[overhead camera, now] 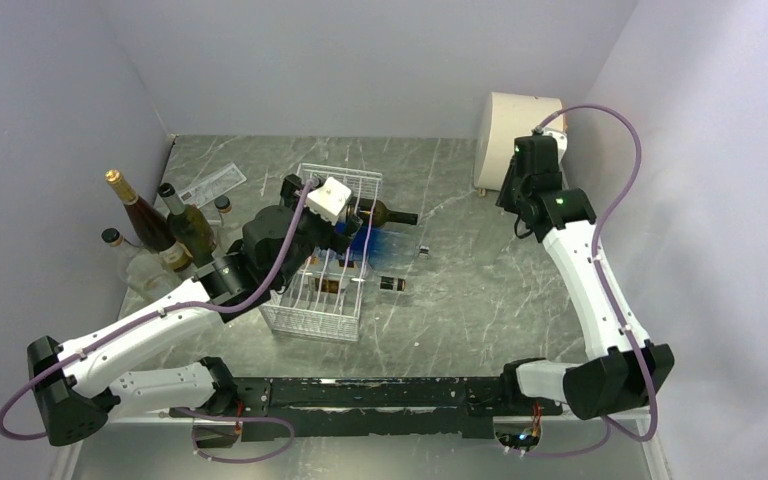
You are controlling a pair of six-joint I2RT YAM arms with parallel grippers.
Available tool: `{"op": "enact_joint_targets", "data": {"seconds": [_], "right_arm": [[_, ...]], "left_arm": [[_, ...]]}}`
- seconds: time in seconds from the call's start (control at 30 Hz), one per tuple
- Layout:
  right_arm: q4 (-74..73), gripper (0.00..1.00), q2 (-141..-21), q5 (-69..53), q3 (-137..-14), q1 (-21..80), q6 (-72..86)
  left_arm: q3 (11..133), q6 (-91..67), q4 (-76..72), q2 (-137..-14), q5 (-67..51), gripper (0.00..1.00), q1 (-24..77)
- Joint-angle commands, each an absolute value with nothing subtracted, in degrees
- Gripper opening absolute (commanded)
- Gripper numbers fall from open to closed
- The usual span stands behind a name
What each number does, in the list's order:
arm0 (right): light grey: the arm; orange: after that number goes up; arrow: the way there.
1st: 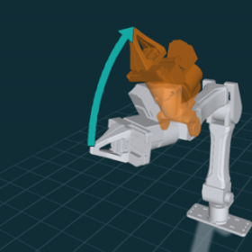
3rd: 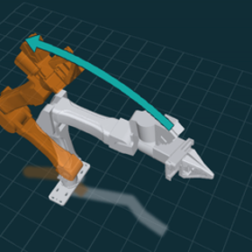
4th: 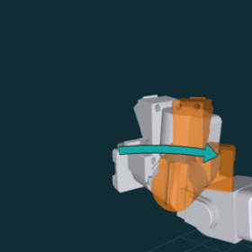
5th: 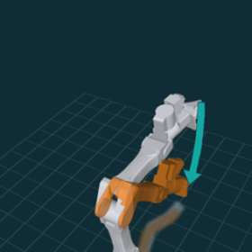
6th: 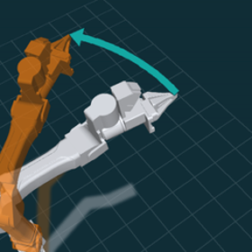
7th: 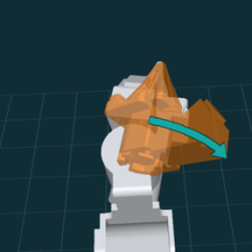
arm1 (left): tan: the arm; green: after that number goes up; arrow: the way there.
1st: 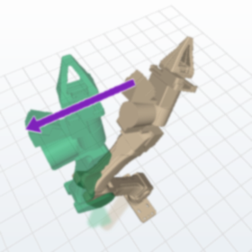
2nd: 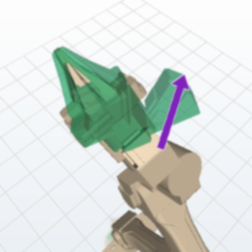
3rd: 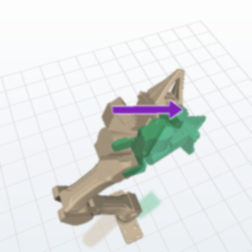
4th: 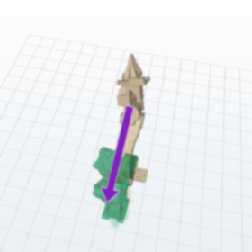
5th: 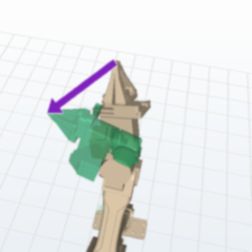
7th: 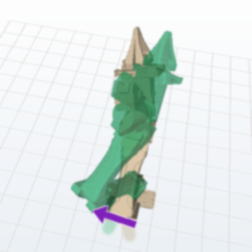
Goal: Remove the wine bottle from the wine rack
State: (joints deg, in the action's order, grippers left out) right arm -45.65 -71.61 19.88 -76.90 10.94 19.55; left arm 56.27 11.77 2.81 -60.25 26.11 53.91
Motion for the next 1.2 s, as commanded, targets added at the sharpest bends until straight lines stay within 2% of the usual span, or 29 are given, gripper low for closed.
{"op": "enact_joint_targets", "data": {"seconds": [0.0,0.57,0.73,1.03,1.17], "right_arm": [[-38.6,0.00,-72.5,26.7,-78.9,10.8,21.6],[-29.6,0.00,-80.3,36.5,-73.8,9.0,25.7],[-27.8,0.02,-80.0,34.7,-70.4,8.9,26.1],[-29.5,0.46,-78.1,31.5,-71.1,8.9,25.0],[-30.0,0.70,-75.6,30.2,-71.2,8.9,24.3]], "left_arm": [[55.5,15.1,-1.5,-60.1,29.6,0.97,54.3],[53.3,17.8,-3.8,-60.6,30.3,0.93,54.3],[52.6,18.1,-4.5,-59.9,29.8,0.92,54.4],[52.8,18.3,-4.3,-60.4,29.7,0.91,54.3],[52.2,18.7,-5.1,-60.4,30.0,0.91,54.3]]}}
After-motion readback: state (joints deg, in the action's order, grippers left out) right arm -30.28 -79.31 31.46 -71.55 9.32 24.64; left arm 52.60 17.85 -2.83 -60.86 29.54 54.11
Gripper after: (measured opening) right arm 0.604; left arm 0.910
